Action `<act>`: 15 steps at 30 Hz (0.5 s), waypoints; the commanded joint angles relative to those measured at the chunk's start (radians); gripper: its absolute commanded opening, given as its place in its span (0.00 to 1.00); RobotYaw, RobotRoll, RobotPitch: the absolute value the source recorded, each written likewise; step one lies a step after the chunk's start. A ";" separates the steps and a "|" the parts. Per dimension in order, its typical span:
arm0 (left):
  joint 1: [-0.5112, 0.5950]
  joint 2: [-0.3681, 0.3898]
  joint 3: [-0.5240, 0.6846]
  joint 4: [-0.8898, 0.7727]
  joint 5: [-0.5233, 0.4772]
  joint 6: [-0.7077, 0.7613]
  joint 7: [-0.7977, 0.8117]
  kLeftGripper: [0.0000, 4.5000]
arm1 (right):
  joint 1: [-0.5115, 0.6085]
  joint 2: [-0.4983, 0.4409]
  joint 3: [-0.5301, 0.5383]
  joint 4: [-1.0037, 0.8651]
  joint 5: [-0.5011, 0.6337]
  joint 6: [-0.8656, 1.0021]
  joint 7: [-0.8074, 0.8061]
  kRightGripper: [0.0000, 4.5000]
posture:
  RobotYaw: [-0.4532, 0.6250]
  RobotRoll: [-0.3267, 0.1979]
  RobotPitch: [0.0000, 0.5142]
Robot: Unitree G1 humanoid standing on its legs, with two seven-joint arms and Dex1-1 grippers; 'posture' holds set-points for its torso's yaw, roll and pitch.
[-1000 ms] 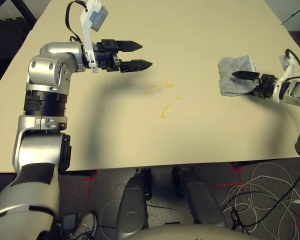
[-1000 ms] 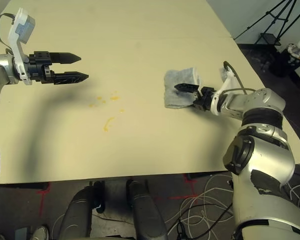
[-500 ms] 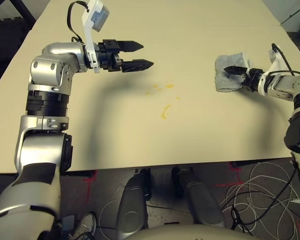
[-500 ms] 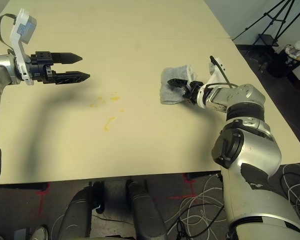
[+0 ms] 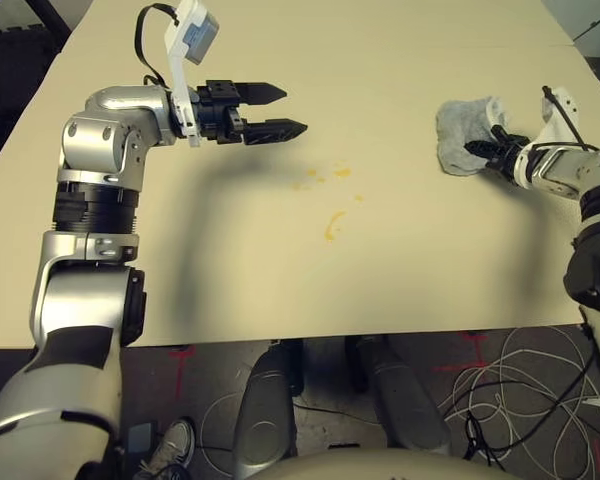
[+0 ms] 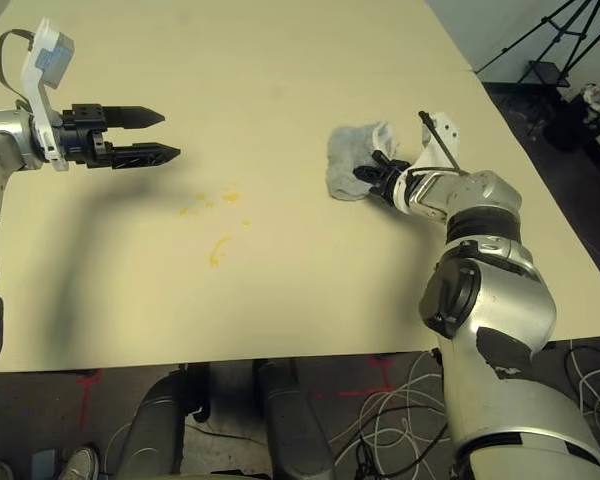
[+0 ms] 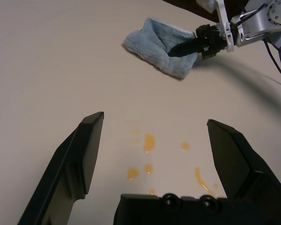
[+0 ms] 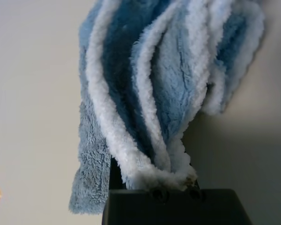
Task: Wipe the water off the table with a rag.
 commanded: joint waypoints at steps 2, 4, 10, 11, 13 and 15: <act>0.024 0.004 0.016 -0.015 -0.010 0.003 0.004 1.00 | 0.051 0.033 0.092 -0.316 0.056 0.238 0.078 0.01 | 0.38 0.62 0.56; 0.022 0.006 0.019 -0.009 -0.009 -0.001 0.004 1.00 | 0.107 0.069 0.095 -0.530 0.121 0.400 0.061 0.01 | 0.37 0.62 0.57; -0.001 0.004 0.023 0.042 0.004 -0.029 0.006 1.00 | 0.240 0.273 0.064 -1.049 0.250 0.754 -0.028 0.01 | 0.36 0.62 0.59; -0.006 0.004 0.023 0.052 0.006 -0.034 0.005 1.00 | 0.246 0.308 0.063 -1.091 0.255 0.776 -0.041 0.01 | 0.36 0.62 0.59; -0.013 0.008 0.020 0.072 0.013 -0.043 0.000 1.00 | 0.257 0.366 0.070 -1.141 0.274 0.789 -0.069 0.01 | 0.36 0.62 0.60; -0.014 0.029 0.017 0.083 0.021 -0.044 -0.017 1.00 | 0.258 0.422 0.103 -1.177 0.303 0.790 -0.085 0.01 | 0.36 0.62 0.61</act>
